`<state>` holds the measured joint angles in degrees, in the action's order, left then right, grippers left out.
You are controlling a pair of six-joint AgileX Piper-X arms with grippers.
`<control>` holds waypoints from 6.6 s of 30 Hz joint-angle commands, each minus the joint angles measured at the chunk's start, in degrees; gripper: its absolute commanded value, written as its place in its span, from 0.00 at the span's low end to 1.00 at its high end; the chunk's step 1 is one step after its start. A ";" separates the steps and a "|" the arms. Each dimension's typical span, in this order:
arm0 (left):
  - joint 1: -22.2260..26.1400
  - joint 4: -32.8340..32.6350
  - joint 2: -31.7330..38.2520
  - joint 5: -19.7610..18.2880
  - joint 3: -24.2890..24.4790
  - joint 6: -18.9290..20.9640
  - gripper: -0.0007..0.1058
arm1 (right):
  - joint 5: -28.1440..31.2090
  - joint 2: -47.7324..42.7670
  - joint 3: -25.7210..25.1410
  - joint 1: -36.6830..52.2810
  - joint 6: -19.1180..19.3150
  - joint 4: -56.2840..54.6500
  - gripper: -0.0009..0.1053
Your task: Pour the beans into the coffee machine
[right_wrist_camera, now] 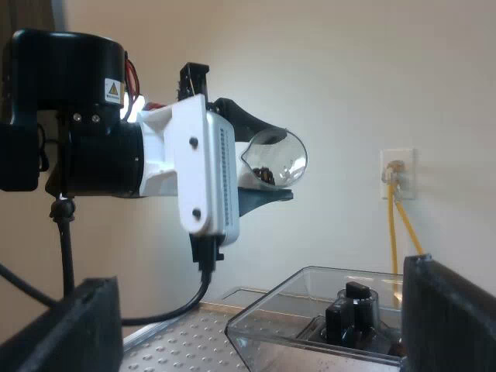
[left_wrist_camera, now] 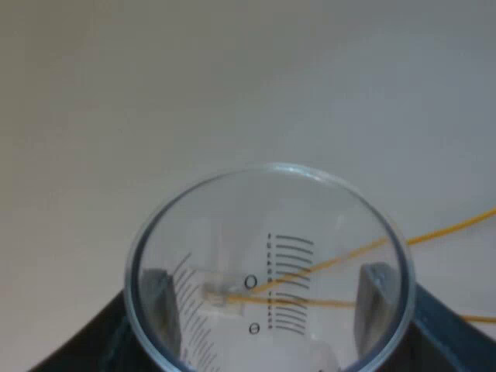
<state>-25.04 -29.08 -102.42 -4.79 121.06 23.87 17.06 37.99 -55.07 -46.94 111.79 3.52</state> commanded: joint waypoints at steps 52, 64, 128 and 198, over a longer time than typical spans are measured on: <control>-0.43 1.13 0.29 -15.62 0.61 -36.22 0.23 | -0.10 -0.47 -0.57 0.02 0.74 0.09 0.75; -0.43 -0.34 0.29 -15.62 0.61 -33.32 0.23 | -0.10 -0.47 -0.57 0.02 0.74 0.09 0.75; 26.16 -10.97 46.01 -5.76 -43.64 61.40 0.23 | -27.77 0.03 -0.25 0.02 -1.33 -26.95 0.75; 31.13 74.70 22.04 -13.52 -104.51 72.53 0.23 | -27.56 26.91 14.60 -0.04 -4.08 0.60 0.75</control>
<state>6.02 43.93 -80.15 -17.93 16.31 95.66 -10.00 65.04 -40.28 -46.94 107.18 3.53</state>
